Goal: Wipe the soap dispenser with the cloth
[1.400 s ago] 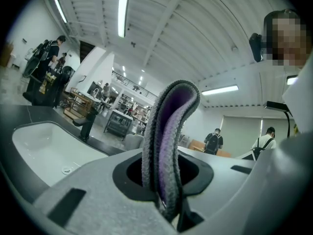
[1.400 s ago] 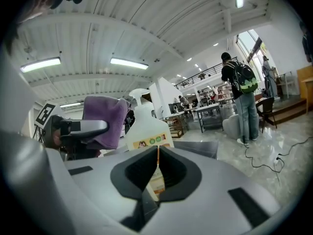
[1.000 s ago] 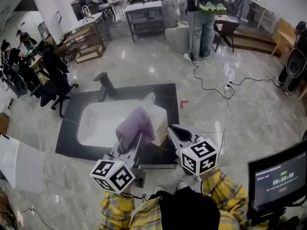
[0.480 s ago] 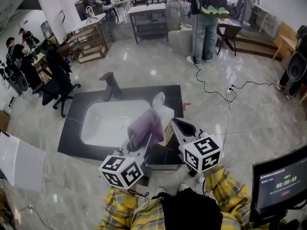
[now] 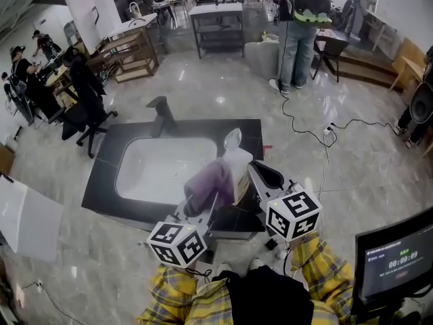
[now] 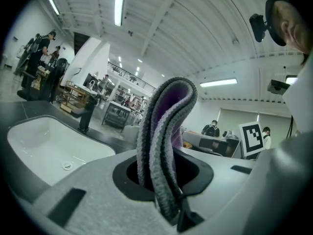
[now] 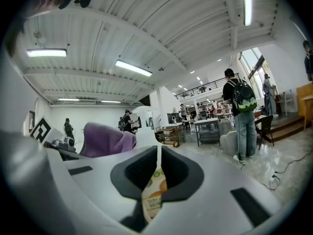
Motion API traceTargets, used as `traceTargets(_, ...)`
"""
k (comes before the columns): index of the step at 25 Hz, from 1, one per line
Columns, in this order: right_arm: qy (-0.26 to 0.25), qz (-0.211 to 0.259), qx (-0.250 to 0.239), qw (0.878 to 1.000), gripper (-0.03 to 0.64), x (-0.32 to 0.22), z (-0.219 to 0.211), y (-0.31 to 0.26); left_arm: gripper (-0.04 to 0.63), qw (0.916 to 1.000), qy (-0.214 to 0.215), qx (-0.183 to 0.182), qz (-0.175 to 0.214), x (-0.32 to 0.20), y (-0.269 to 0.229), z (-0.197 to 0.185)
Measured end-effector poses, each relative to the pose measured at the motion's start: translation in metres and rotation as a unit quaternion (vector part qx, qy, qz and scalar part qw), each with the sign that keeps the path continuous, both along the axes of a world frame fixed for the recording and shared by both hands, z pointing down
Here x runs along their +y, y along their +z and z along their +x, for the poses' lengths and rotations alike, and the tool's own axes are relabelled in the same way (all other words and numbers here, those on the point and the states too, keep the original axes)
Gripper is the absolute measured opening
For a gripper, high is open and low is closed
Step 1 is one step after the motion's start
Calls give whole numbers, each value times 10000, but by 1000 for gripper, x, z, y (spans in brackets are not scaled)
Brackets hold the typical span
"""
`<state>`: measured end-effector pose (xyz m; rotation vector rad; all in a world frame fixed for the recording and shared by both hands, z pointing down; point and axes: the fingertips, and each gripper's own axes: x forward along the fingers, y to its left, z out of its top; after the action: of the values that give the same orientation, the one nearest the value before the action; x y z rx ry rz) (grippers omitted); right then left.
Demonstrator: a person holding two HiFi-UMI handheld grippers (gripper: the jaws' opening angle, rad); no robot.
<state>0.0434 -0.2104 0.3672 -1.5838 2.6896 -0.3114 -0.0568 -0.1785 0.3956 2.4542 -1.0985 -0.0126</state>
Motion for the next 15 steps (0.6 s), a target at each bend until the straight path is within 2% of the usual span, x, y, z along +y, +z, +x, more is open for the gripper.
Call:
traceTargets(7,62,-40,-85,9999,8,2,3,2,72,9997,-241,86,60,8,13,-9)
traceTargets(15,42,-62,-90,9999,8,6,2,2,72,9989,-443,64,-138,18,41,-13)
